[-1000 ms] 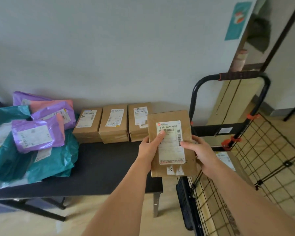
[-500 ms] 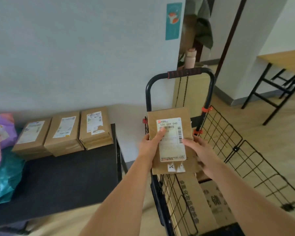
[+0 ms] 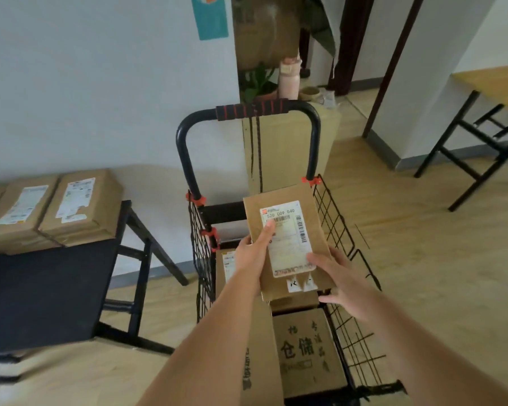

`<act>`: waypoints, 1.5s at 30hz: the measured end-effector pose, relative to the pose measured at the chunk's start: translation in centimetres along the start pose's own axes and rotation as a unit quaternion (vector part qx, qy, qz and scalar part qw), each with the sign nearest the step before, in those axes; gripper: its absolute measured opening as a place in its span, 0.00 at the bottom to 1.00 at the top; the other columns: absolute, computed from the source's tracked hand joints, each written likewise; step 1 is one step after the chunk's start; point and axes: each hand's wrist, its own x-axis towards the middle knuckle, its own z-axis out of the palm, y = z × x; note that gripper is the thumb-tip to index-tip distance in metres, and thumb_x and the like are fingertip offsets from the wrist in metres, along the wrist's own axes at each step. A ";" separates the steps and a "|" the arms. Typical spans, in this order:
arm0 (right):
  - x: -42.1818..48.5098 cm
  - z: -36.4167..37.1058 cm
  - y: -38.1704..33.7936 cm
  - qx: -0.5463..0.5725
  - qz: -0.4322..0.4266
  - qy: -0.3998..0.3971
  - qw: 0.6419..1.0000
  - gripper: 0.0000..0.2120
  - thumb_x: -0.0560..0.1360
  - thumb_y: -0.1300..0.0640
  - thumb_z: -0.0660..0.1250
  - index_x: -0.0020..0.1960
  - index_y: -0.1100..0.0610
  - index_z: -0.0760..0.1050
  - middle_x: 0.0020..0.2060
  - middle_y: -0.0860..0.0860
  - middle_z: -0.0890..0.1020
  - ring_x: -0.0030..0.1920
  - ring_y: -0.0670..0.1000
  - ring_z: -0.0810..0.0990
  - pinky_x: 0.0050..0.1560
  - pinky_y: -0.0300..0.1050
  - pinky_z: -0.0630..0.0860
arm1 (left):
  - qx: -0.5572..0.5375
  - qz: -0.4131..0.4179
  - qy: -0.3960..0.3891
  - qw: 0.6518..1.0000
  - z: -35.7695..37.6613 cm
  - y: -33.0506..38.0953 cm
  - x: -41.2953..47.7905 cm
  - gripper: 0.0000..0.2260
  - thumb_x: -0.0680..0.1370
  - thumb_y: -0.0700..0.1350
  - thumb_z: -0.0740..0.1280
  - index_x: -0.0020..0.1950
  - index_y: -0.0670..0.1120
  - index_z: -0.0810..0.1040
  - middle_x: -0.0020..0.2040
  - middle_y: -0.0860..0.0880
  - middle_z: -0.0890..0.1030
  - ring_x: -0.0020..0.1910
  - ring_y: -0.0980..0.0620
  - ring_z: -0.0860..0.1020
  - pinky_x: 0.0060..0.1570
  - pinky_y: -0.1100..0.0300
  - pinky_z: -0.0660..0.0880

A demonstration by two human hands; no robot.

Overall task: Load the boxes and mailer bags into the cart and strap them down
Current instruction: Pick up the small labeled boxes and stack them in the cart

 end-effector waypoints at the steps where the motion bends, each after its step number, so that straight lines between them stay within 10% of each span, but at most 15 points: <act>1: 0.3 -0.6 0.4 0.007 0.009 -0.003 1.000 0.31 0.70 0.50 0.74 0.68 0.45 0.65 0.58 0.51 0.79 0.55 0.53 0.79 0.65 0.69 0.70 | 0.004 -0.010 0.006 1.000 0.7 -0.5 0.3 0.24 0.66 0.66 0.73 0.54 0.53 0.76 0.45 0.53 0.84 0.43 0.53 0.83 0.33 0.60 0.75; 10: 5.6 -2.6 4.6 0.042 0.040 0.120 0.991 0.38 0.61 0.49 0.80 0.67 0.51 0.68 0.53 0.52 0.82 0.52 0.54 0.83 0.58 0.64 0.78 | 0.123 -0.078 -0.031 0.989 2.9 -5.8 5.9 0.27 0.72 0.65 0.68 0.66 0.51 0.74 0.56 0.49 0.81 0.55 0.47 0.79 0.60 0.46 0.74; 19: 13.8 -3.9 9.6 -0.056 0.051 0.245 0.967 0.05 0.77 0.52 0.68 0.53 0.45 0.76 0.41 0.44 0.83 0.41 0.47 0.82 0.44 0.52 0.83 | 0.204 -0.114 -0.135 0.963 4.7 -9.7 12.9 0.21 0.77 0.52 0.68 0.69 0.58 0.69 0.60 0.52 0.79 0.57 0.50 0.77 0.59 0.50 0.74; 28: 24.6 -5.9 14.2 -0.228 0.041 0.293 0.928 0.16 0.80 0.57 0.63 0.66 0.56 0.69 0.51 0.50 0.81 0.39 0.46 0.79 0.26 0.35 0.72 | 0.226 -0.094 -0.109 0.964 7.6 -14.4 21.0 0.25 0.77 0.43 0.68 0.72 0.55 0.66 0.64 0.51 0.77 0.53 0.55 0.76 0.43 0.64 0.74; 45: 31.6 -8.2 19.7 -0.393 0.107 0.231 0.884 0.13 0.82 0.54 0.59 0.65 0.56 0.67 0.45 0.48 0.75 0.34 0.42 0.74 0.23 0.34 0.64 | 0.401 -0.071 -0.038 0.912 8.3 -21.0 27.6 0.19 0.75 0.47 0.72 0.65 0.51 0.74 0.56 0.51 0.79 0.55 0.51 0.78 0.56 0.53 0.78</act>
